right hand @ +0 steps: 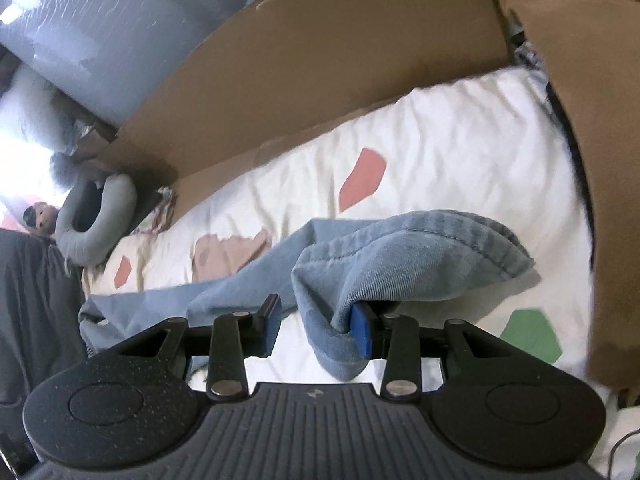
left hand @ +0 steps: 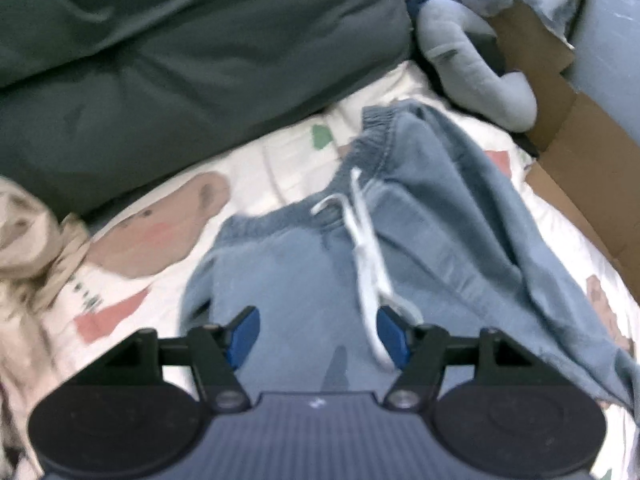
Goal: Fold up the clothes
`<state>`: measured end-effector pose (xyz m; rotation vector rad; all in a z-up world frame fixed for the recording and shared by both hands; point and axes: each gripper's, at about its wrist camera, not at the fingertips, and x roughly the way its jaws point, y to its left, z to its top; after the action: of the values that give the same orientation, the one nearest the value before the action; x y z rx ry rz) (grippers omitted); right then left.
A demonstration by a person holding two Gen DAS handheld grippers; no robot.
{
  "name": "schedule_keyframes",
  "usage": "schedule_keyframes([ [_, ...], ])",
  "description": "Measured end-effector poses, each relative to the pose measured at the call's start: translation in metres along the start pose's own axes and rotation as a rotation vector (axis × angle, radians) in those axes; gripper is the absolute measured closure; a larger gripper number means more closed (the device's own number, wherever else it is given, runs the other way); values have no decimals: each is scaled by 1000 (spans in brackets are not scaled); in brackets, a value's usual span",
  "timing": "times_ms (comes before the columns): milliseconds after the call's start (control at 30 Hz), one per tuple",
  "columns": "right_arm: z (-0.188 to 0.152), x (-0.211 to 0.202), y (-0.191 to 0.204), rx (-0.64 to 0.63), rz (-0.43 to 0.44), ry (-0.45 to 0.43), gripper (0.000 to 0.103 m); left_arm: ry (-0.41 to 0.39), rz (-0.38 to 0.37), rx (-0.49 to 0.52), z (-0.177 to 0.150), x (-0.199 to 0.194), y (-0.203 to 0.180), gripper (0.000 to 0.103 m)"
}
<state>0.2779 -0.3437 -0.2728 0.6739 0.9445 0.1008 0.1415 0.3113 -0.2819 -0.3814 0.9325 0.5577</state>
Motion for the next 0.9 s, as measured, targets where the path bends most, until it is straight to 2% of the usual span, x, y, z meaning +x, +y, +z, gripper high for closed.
schedule_keyframes([
  [100, -5, 2, 9, -28, 17, 19, 62, 12, 15, 2, -11, -8, 9, 36],
  [200, -11, 4, 17, -55, 33, 36, 57, 26, 21, -16, -24, -12, 18, 36],
  [367, -21, 6, 31, -119, 57, 62, 57, 35, 13, -26, -46, -16, 23, 36],
  [500, -33, 12, 39, -160, 79, 102, 57, 73, -7, 17, -73, -18, 22, 34],
  [633, -49, 23, 47, -192, 112, 166, 58, 124, -20, 14, -98, -12, 20, 32],
  [900, -75, 29, 74, -294, 186, 249, 58, 180, -54, 102, -125, -10, 6, 30],
])
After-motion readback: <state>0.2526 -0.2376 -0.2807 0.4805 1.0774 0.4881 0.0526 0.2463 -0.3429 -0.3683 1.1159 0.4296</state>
